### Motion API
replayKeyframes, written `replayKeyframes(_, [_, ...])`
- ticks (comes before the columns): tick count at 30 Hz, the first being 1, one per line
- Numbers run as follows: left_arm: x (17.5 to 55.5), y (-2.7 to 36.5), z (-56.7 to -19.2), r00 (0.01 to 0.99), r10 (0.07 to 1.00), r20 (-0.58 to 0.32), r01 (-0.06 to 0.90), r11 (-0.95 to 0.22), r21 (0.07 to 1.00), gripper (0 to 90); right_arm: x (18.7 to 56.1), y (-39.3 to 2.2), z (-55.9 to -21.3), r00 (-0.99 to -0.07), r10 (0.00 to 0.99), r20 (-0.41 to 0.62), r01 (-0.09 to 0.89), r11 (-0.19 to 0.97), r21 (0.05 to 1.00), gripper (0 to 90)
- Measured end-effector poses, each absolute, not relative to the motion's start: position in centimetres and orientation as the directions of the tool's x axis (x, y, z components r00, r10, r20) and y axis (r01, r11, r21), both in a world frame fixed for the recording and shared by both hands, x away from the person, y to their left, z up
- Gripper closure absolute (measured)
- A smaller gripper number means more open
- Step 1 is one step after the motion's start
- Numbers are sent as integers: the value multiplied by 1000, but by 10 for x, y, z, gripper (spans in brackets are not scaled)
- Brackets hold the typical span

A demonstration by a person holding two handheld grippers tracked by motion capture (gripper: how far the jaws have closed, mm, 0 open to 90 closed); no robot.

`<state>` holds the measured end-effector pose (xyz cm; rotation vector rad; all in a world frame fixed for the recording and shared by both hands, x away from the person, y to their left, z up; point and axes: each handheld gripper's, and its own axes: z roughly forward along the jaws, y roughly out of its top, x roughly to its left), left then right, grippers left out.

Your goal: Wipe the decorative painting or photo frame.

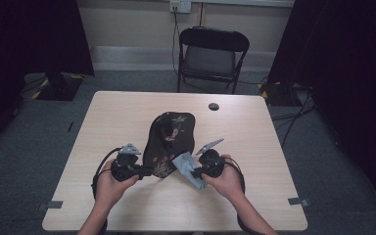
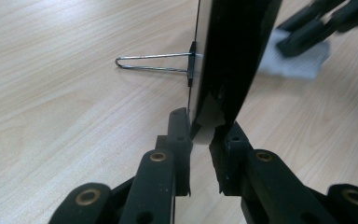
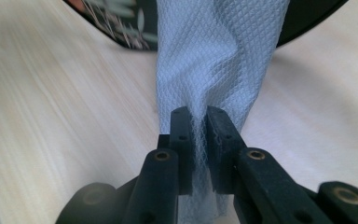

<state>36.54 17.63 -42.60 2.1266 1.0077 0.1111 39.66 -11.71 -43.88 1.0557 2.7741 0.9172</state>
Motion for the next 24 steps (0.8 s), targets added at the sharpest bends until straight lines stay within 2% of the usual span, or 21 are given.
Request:
replayKeyframes(17, [366, 176, -426, 684, 694, -224, 622, -394, 677, 785, 403, -116, -308, -803, 594, 52, 457, 556, 694, 822])
replayKeyframes(24, [366, 176, -426, 684, 693, -225, 622, -394, 677, 786, 410, -100, -291, -806, 590, 36, 435, 551, 712, 822])
